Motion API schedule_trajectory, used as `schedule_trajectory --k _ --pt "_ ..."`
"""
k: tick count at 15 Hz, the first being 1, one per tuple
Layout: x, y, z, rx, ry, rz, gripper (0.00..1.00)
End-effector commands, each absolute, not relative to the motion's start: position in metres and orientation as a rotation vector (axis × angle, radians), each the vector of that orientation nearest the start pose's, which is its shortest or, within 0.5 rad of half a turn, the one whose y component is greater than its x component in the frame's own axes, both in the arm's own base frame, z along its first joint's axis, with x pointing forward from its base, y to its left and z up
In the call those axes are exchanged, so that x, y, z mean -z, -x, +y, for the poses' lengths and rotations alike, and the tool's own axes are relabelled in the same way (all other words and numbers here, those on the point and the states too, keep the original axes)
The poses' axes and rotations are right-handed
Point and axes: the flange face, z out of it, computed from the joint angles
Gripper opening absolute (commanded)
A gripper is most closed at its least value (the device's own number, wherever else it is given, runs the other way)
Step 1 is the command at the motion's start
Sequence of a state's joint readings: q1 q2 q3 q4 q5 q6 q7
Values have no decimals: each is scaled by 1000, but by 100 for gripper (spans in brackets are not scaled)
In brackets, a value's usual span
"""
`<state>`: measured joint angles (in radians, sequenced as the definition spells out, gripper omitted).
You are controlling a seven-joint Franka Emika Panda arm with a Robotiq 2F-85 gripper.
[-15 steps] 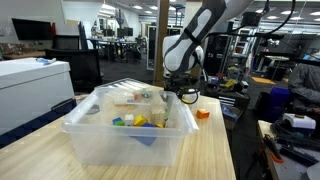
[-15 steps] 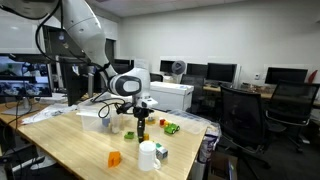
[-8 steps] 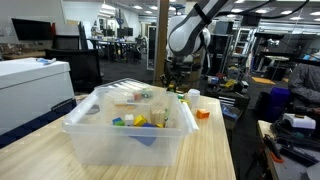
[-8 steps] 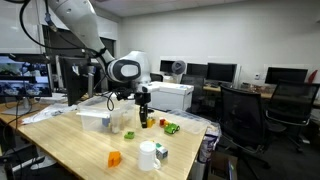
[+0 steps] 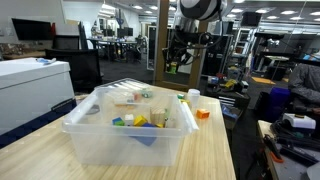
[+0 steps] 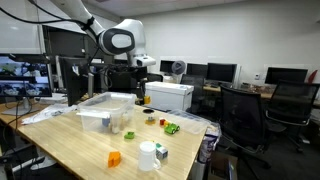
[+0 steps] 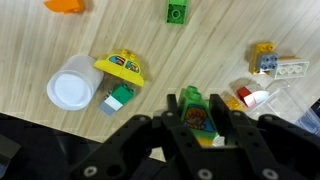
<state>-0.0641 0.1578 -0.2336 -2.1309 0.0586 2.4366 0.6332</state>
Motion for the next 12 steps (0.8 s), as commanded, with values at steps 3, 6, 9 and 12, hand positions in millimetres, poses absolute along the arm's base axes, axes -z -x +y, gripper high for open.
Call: schedule_trajectory --k 3,6,9,12 --pt "-370 -533 -132 192 2750 1319 12" --pt "-354 -517 -83 137 2850 1129 12" --pt "-337 -498 -39 75 2949 913 12" --pt "-331 -492 -12 53 3014 757 12"
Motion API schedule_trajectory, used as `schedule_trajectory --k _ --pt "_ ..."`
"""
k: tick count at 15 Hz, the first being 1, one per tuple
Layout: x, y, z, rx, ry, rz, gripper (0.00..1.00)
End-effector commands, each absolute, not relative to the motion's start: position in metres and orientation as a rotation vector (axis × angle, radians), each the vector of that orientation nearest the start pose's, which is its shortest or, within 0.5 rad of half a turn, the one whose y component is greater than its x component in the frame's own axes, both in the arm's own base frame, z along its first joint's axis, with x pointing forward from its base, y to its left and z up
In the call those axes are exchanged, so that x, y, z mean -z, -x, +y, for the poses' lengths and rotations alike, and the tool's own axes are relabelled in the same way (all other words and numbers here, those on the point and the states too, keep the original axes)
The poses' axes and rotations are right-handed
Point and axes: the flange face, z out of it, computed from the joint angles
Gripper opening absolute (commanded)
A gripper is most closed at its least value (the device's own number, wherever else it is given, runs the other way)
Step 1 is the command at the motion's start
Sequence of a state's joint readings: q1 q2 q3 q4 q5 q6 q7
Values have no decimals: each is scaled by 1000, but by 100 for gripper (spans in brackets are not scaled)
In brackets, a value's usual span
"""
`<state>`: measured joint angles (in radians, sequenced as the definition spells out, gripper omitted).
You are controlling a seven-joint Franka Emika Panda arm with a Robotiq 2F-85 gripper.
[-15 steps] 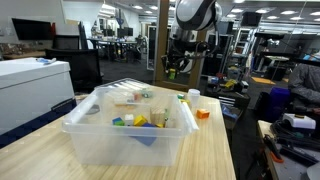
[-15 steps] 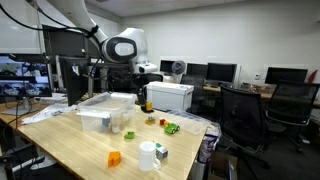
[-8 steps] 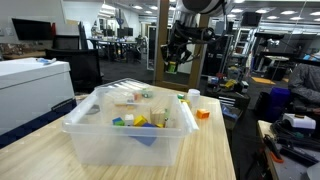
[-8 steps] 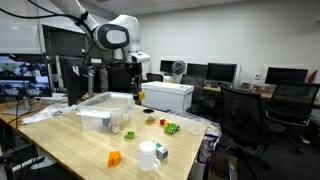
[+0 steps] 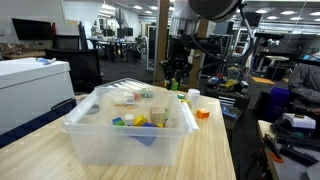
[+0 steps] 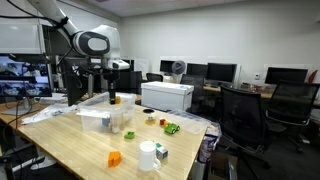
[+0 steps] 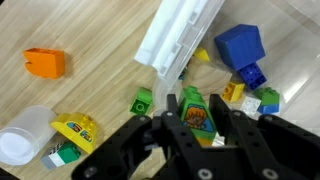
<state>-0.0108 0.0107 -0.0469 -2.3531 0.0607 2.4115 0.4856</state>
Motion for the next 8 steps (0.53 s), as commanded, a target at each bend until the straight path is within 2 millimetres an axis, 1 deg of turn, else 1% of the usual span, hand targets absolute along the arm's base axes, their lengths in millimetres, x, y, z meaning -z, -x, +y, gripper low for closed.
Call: schedule_trajectory --k 1,4,8 --pt "-329 -491 -5 47 3027 724 12" --pt "-323 -495 12 37 3073 642 12" --pt "-321 -503 22 46 3114 584 12"
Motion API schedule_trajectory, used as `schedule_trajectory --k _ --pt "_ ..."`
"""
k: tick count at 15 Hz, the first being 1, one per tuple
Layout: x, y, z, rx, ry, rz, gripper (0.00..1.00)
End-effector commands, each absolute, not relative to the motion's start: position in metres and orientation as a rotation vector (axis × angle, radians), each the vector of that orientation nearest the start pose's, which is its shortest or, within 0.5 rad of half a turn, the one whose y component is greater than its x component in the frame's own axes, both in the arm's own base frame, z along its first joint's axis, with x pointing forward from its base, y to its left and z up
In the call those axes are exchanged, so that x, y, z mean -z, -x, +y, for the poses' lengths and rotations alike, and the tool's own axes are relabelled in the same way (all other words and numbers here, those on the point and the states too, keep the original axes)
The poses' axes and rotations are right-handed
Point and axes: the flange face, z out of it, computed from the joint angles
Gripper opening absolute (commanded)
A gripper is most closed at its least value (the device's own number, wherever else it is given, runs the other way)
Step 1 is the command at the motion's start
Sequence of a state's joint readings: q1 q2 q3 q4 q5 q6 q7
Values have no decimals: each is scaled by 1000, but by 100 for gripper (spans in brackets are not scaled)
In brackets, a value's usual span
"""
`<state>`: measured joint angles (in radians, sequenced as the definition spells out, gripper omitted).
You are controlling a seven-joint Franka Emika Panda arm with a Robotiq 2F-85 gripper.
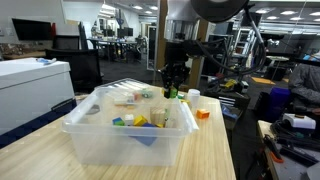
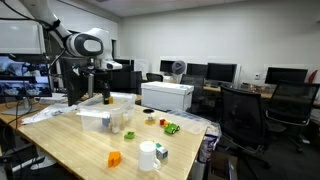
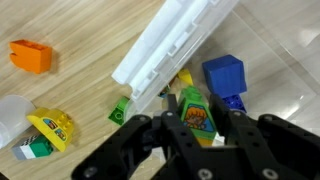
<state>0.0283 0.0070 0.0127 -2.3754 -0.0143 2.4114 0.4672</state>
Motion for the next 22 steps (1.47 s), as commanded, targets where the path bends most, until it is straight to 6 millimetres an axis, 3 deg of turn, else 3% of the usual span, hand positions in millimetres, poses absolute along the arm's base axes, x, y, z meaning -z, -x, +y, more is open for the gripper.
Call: schedule_trajectory --k 1,7,8,9,12,14,22 --pt "-319 -506 23 42 3120 583 12" --pt "-294 -522 24 33 3187 538 12" --pt "-290 -523 24 32 3197 530 62" --pt "-287 -525 24 27 3206 514 63" --pt "-283 -528 24 24 3221 491 82" --pt "-286 -529 27 35 3226 479 99" --pt "-325 -523 21 132 3182 502 100"
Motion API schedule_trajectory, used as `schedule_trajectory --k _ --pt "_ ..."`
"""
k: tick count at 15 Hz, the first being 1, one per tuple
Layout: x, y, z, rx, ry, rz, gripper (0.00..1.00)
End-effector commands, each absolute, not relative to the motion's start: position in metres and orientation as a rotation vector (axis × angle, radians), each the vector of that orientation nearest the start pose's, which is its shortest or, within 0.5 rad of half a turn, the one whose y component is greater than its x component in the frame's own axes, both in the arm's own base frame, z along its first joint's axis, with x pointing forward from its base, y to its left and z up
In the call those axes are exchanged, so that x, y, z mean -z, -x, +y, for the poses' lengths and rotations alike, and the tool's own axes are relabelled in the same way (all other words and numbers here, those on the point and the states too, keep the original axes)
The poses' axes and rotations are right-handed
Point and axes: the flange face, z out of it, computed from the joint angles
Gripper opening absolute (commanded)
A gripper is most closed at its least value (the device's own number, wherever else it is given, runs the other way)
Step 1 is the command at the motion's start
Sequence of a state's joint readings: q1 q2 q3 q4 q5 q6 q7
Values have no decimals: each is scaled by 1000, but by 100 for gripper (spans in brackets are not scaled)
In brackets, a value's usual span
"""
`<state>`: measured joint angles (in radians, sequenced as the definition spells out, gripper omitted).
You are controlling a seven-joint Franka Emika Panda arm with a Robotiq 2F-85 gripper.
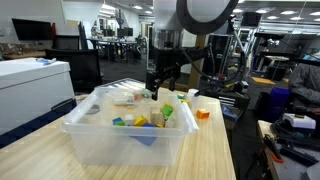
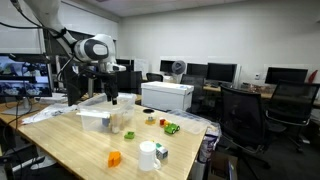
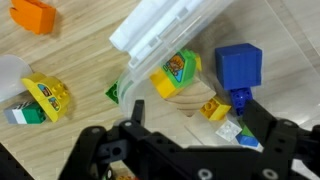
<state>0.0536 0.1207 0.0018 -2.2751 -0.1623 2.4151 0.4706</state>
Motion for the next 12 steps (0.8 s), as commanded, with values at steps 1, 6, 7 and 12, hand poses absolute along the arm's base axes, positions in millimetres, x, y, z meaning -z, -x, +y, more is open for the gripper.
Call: schedule_trajectory --k 1,6,7,12 --pt "-331 -524 15 145 3168 524 100" --pt "-354 -530 -39 173 3083 736 100" --pt "-359 -532 -56 178 3054 799 100" --pt "-372 -537 -114 208 2953 1007 100"
